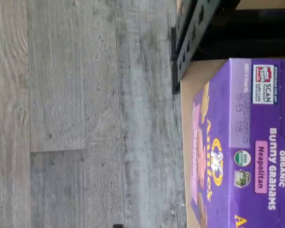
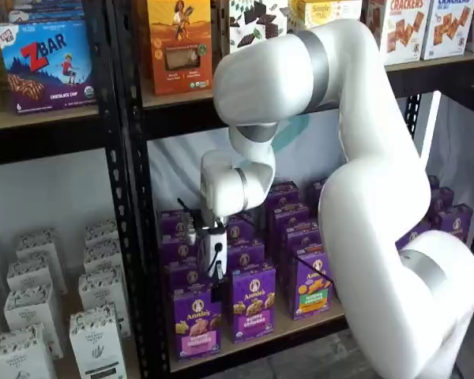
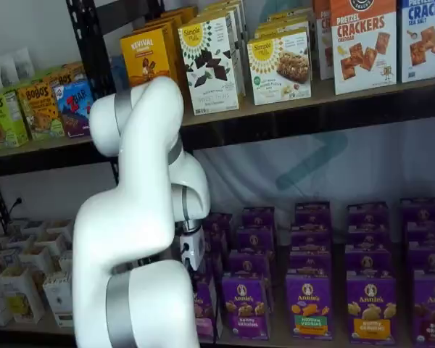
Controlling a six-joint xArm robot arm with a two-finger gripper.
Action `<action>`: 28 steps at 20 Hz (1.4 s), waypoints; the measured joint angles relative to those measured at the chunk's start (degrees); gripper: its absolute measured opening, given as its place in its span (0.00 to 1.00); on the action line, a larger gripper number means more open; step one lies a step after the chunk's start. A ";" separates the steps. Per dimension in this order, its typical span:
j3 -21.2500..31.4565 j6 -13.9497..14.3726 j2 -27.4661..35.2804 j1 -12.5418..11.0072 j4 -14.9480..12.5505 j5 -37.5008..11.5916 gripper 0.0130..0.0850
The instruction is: Pick up the purple box with a pink patch in the middle, on the bottom shelf, the first box from the left
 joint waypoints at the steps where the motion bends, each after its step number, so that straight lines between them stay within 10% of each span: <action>1: 0.44 -0.38 -0.12 0.01 0.40 -0.91 1.00; 11: 1.30 -2.13 -0.12 0.08 2.31 -4.23 1.00; 28: -9.13 3.56 9.04 0.37 -3.57 -1.29 1.00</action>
